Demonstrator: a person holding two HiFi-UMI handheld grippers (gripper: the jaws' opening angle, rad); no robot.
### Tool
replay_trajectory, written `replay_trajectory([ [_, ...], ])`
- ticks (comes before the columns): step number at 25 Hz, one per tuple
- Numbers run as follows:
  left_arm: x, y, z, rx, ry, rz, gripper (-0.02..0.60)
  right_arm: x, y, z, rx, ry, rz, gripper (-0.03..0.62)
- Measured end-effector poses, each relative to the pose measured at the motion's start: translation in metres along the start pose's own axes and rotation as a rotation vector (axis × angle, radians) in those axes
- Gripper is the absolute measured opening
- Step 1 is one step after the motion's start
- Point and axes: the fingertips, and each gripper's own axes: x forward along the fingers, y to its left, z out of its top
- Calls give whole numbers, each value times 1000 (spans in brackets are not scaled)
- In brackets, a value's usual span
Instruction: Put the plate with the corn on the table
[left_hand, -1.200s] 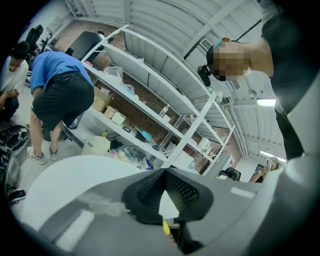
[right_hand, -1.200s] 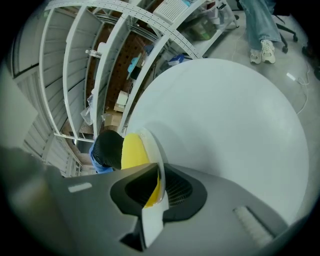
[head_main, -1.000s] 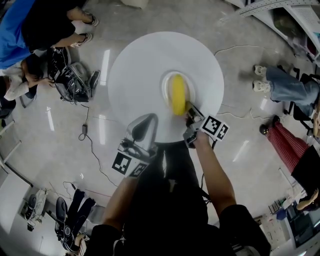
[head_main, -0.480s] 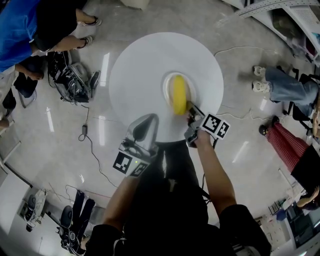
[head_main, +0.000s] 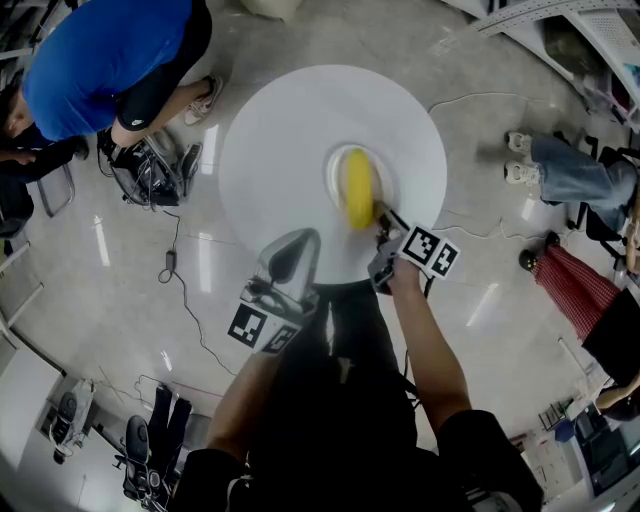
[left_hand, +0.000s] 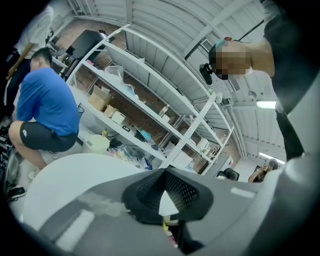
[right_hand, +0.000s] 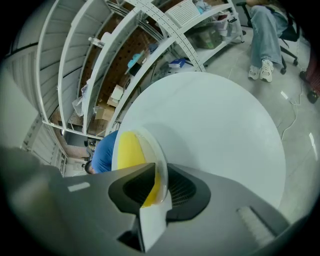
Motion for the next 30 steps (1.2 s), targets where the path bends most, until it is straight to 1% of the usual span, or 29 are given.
replay_trajectory([
  [9, -1, -2, 4, 1, -4, -6, 5, -3, 0, 0, 9, -19, -16, 89],
  [20, -3, -3, 8, -3, -10, -8, 5, -6, -1, 2, 29, -39, -14, 100],
  [30, -8, -5, 8, 1, -14, -13, 5, -11, -8, 1, 12, -57, -43, 104],
])
